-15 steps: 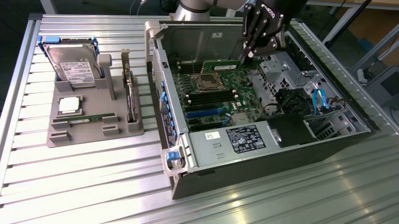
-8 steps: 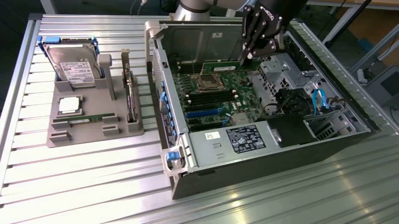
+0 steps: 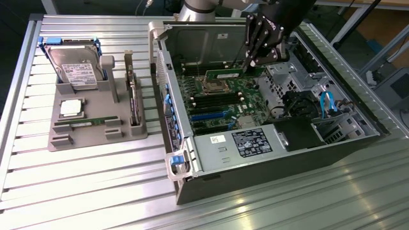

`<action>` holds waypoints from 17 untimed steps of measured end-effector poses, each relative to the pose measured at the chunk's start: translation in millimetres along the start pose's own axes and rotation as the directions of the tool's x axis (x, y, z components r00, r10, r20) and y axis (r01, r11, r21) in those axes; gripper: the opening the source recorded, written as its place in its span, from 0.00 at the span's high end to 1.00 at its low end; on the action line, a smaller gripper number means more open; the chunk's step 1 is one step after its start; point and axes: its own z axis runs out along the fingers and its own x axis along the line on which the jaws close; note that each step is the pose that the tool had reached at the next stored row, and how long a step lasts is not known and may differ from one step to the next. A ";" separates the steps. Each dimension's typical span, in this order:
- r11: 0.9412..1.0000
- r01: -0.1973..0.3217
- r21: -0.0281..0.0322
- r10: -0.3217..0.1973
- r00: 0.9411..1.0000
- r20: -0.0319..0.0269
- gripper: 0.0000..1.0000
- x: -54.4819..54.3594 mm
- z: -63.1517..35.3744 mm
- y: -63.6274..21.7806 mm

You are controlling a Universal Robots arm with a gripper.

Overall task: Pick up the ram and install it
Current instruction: 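Pick up the ram and move it above insertion slot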

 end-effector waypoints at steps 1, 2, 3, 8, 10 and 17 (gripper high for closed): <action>1.000 0.000 0.000 0.000 1.000 0.000 0.88 0.0 0.0 0.0; 1.000 0.000 0.000 0.000 1.000 0.000 0.88 0.0 0.0 0.0; 1.000 0.000 0.000 0.000 1.000 0.000 0.88 0.0 0.1 -0.3; 1.000 0.000 0.000 0.000 1.000 0.000 0.88 0.2 -0.4 -8.6; 1.000 0.000 0.000 0.000 1.000 0.000 0.88 0.3 -0.6 -12.7; 1.000 0.000 0.000 0.000 1.000 0.000 0.88 -0.1 -0.6 -14.3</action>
